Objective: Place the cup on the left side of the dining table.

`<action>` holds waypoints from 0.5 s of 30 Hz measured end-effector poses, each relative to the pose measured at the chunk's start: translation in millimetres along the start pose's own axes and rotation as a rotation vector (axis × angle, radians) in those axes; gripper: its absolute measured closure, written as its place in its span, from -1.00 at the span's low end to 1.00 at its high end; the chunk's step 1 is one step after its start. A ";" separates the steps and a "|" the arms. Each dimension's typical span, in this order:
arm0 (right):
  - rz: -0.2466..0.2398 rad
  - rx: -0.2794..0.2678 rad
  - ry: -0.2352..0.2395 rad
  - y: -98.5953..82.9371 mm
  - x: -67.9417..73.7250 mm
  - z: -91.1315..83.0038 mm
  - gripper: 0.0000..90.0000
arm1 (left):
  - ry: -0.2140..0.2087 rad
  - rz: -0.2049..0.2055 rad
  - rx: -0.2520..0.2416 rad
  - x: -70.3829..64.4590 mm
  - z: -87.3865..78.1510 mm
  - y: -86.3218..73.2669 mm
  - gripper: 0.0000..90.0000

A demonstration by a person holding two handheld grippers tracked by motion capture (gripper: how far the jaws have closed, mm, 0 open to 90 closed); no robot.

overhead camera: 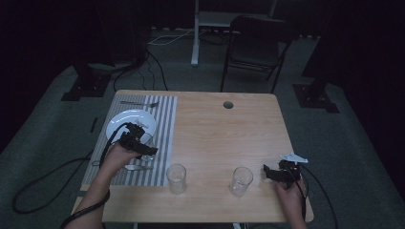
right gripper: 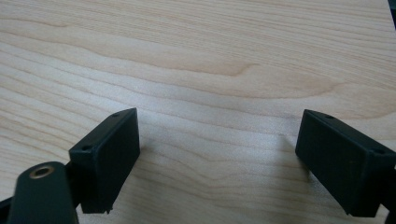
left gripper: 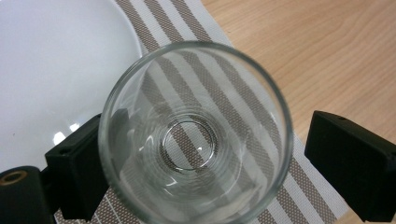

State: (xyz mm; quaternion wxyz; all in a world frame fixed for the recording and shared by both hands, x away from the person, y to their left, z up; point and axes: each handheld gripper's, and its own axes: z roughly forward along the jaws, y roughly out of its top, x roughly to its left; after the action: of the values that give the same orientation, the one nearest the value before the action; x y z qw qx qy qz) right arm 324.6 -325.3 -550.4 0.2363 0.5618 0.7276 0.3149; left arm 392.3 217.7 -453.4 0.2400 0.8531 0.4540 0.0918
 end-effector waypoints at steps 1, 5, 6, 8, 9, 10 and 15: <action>0.000 0.000 0.000 0.0 0.0 0.0 -0.70 | 0.005 0.003 0.011 -0.9 1.1 -1.1 -0.92; 0.000 0.000 0.000 0.0 0.0 0.0 -0.70 | 0.011 -0.002 -0.010 -3.7 -0.8 -6.8 -0.97; 0.000 0.000 0.000 0.0 0.0 0.0 -0.70 | 0.014 -0.007 -0.014 -3.9 -1.9 -8.3 -0.97; 0.000 0.000 0.000 0.0 0.0 0.0 -0.70 | 0.052 0.010 -0.016 -5.4 -4.2 -12.0 -0.97; 0.000 0.000 0.000 0.0 0.0 0.0 -0.70 | 0.068 0.004 -0.026 -5.4 -5.9 -14.3 -0.97; 0.000 0.000 0.000 0.0 0.0 0.0 -0.70 | 0.065 -0.008 -0.042 -4.4 -8.0 -16.7 -0.97; 0.000 0.000 0.000 0.0 0.0 0.0 -0.70 | 0.106 -0.054 -0.103 0.1 -18.9 -29.5 -0.97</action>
State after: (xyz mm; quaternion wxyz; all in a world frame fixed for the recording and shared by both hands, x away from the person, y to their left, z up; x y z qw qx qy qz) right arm 324.6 -325.3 -550.4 0.2363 0.5618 0.7276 0.3148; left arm 363.7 237.8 -451.6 0.2613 0.8212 0.4835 0.1537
